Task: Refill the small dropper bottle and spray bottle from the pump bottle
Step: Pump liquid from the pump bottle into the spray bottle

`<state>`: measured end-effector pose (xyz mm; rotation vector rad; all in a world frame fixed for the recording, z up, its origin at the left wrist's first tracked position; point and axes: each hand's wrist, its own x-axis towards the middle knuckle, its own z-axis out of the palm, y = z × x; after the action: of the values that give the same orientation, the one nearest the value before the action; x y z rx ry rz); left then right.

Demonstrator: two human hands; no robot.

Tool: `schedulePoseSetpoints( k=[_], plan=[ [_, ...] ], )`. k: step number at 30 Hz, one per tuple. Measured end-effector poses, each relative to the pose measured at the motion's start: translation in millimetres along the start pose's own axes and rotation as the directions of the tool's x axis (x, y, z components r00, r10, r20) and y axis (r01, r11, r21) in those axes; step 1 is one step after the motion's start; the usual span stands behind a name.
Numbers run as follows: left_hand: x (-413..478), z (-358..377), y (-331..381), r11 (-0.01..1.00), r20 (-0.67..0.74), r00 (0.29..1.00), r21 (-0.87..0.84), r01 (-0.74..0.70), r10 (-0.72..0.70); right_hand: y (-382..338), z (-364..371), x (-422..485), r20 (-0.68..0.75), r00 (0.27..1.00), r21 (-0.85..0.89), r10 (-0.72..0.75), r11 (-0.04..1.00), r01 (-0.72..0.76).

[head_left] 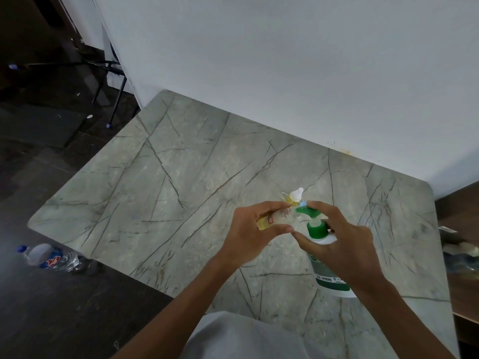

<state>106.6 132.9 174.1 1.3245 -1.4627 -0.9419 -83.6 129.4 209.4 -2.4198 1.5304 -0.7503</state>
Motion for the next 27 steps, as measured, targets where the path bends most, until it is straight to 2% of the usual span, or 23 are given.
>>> schedulePoseSetpoints(
  k=[5, 9, 16, 27],
  plan=[
    [-3.4, 0.9, 0.3, 1.000, 0.009, 1.000, 0.000, -0.029, 0.029, -0.7, 1.5, -0.2, -0.033, 0.999, 0.020, -0.012, 1.000, 0.012],
    [-5.7, 0.9, -3.4, 0.999, 0.003, 0.999, 0.023, -0.032, 0.032, -3.5, 2.0, 2.7, 0.013, 1.000, 0.011, 0.007, 1.000, -0.007],
    [-4.5, -0.6, -4.6, 1.000, -0.010, 1.000, 0.012, 0.020, -0.020, -6.3, 1.7, 2.3, 0.032, 0.999, -0.057, -0.014, 0.998, 0.015],
    [-2.8, -3.9, -4.4, 1.000, 0.000, 1.000, 0.002, -0.011, 0.011, -7.2, 3.6, 3.3, -0.002, 1.000, 0.017, 0.004, 1.000, -0.004]
  ],
)
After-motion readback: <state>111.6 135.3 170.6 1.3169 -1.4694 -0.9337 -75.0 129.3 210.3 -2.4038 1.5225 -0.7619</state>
